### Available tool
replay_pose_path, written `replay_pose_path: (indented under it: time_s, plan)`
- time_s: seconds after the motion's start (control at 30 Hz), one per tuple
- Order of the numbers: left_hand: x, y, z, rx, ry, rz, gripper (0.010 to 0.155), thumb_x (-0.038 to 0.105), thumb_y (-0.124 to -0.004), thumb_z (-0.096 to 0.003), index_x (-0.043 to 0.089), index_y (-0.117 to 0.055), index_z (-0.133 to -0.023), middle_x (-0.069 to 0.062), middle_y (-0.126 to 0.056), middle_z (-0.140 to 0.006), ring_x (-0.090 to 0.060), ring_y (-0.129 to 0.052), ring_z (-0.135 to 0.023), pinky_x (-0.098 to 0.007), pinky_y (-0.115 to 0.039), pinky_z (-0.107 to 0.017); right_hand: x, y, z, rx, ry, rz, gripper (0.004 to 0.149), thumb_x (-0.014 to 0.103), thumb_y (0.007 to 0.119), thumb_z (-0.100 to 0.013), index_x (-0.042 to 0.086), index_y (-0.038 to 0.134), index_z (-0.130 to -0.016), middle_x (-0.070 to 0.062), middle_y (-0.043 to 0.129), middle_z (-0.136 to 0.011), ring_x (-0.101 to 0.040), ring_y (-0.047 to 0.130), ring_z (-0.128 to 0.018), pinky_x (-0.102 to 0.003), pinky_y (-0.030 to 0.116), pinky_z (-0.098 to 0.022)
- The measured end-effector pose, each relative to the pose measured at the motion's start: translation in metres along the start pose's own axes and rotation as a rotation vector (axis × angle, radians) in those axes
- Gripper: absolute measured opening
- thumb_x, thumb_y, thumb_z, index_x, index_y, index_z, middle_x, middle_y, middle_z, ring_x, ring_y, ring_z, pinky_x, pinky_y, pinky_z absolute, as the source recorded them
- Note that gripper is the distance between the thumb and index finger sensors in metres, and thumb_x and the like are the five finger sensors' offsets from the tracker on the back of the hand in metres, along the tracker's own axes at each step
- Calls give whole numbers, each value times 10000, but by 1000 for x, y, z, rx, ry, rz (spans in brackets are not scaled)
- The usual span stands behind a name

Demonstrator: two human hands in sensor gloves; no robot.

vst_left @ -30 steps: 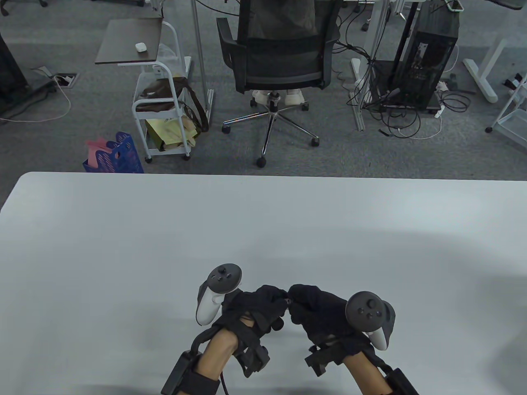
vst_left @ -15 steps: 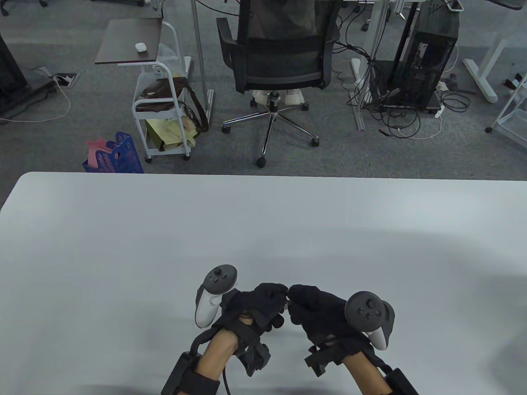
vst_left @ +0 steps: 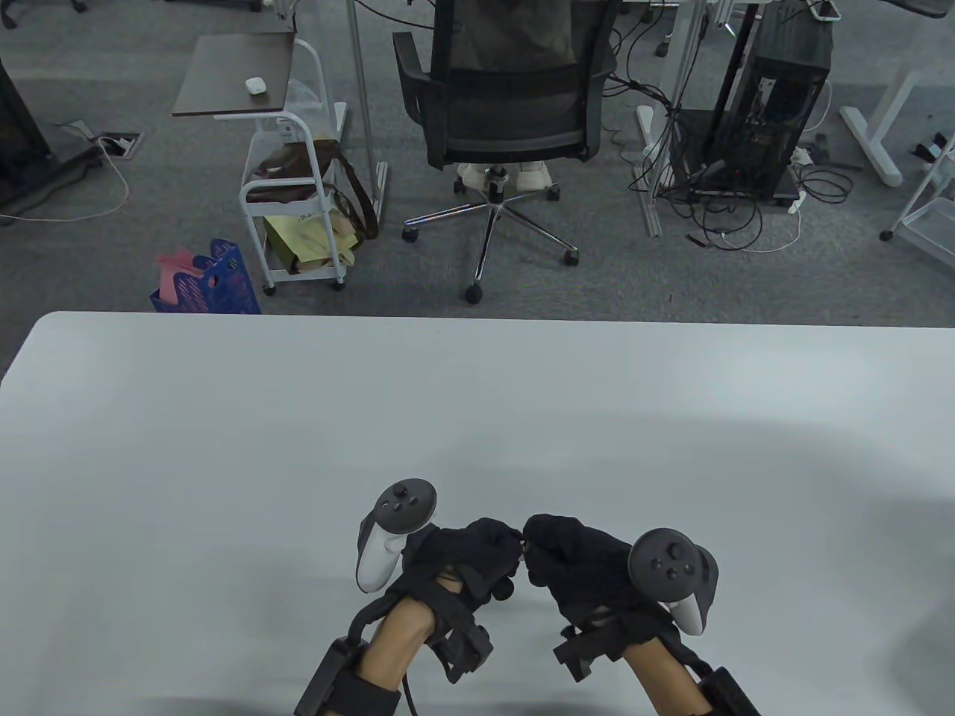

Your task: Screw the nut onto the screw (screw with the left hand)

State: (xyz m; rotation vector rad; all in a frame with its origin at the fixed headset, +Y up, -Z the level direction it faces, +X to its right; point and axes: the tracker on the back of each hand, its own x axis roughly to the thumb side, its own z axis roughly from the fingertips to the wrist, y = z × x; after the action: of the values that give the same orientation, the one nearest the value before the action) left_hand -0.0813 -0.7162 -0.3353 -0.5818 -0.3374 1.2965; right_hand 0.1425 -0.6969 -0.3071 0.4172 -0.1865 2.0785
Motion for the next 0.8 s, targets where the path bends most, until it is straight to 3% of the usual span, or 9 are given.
replay_pose_path:
  time_s: [0.17,0.3,0.43,0.53,0.67,0.8]
  plan:
    - [-1,2,1,38,-26,49,672,403,-715,-460,36,-577,-1005,-283,-716,-883,-457,-863,-602,-571,-696,-449,-1,-2,0,-9,3,-7,452,312,948,-335,185,853,-758,-64,1010,-665,-225,1147,-374,-373,1020,-282]
    - [-1,1,0,22,-7,15,540,358,-732,-456,27,-768,-882,-283,-801,-808,-464,-896,-544,-581,-711,-415,-1,0,0,0,3,-3,451,312,947,-336,184,854,-759,-66,1009,-666,-225,1147,-374,-374,1020,-281]
    - [3,2,1,25,-31,-3,532,319,-728,-459,66,-654,-921,-255,-731,-860,-440,-868,-592,-563,-699,-444,0,1,0,4,4,-3,450,313,946,-338,184,853,-759,-66,1009,-665,-223,1147,-371,-373,1020,-280]
    - [1,3,2,31,-37,20,636,378,-730,-460,40,-608,-984,-276,-724,-874,-451,-864,-597,-567,-697,-446,-1,0,0,-1,4,-3,450,312,946,-338,183,854,-759,-66,1009,-666,-221,1147,-372,-373,1020,-280]
    - [1,2,0,27,-14,-10,541,346,-741,-456,25,-759,-891,-278,-804,-804,-460,-897,-541,-577,-713,-413,-1,-1,0,-7,3,-3,451,313,945,-337,183,853,-760,-66,1009,-666,-222,1147,-372,-372,1020,-280]
    - [3,2,1,20,-28,-16,521,298,-736,-456,47,-672,-909,-250,-754,-836,-434,-877,-576,-562,-706,-435,-1,1,0,1,1,1,450,311,946,-338,183,854,-759,-67,1010,-664,-223,1148,-369,-373,1021,-277]
